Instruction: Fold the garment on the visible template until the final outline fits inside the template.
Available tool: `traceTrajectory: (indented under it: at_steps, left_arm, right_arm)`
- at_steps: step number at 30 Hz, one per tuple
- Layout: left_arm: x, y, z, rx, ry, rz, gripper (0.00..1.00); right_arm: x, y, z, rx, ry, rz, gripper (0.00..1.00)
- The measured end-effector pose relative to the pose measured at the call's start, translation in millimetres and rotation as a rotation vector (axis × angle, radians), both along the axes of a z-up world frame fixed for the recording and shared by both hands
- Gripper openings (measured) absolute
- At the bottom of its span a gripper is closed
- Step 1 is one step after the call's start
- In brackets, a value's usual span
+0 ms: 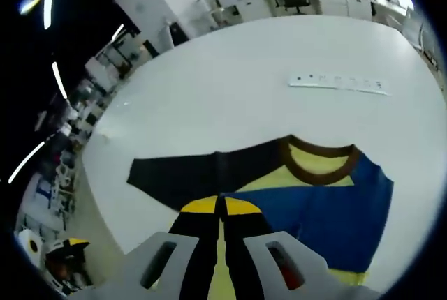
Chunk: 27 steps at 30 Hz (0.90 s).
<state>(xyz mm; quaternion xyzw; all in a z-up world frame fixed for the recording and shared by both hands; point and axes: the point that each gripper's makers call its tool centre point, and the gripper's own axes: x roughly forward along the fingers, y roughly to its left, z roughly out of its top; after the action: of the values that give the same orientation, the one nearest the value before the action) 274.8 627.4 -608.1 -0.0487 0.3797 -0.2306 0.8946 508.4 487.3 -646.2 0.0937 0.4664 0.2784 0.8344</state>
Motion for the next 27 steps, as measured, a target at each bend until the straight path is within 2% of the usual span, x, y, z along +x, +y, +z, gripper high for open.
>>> traceTrajectory:
  at_steps: [3, 6, 11, 13, 17, 21, 24, 27]
  left_arm:
    - [2.7, 1, -1.2, -0.004, 0.002, 0.003, 0.92]
    - [6.1, 2, -3.7, -0.009, 0.006, 0.006, 0.92]
    - [10.5, 2, -6.6, -0.015, 0.01, 0.002, 0.92]
    - [12.6, 2, -7.7, -0.02, 0.01, 0.0, 0.92]
    - [15.8, 3, -10.2, -0.023, 0.013, -0.007, 0.92]
    - [17.8, 5, -11.8, -0.03, 0.014, -0.007, 0.91]
    - [18.6, 7, -13.5, -0.032, 0.017, -0.008, 0.91]
    - [19.5, 7, -15.7, -0.037, 0.022, -0.008, 0.91]
  right_arm:
    - [1, 7, -2.8, 0.032, 0.03, -0.028, 0.02]
    - [0, 14, -4.5, 0.041, 0.034, -0.04, 0.02]
    - [-6, 25, -9.2, 0.1, 0.087, -0.123, 0.02]
    - [-8, 29, -15.2, 0.088, 0.088, -0.105, 0.02]
    - [-3, 33, -26.5, 0.113, 0.127, -0.155, 0.02]
    - [-2, 37, -34.0, 0.098, 0.131, -0.163, 0.02]
    - [1, 42, -38.1, 0.154, 0.179, -0.237, 0.02]
    - [3, 44, -43.0, 0.15, 0.178, -0.243, 0.02]
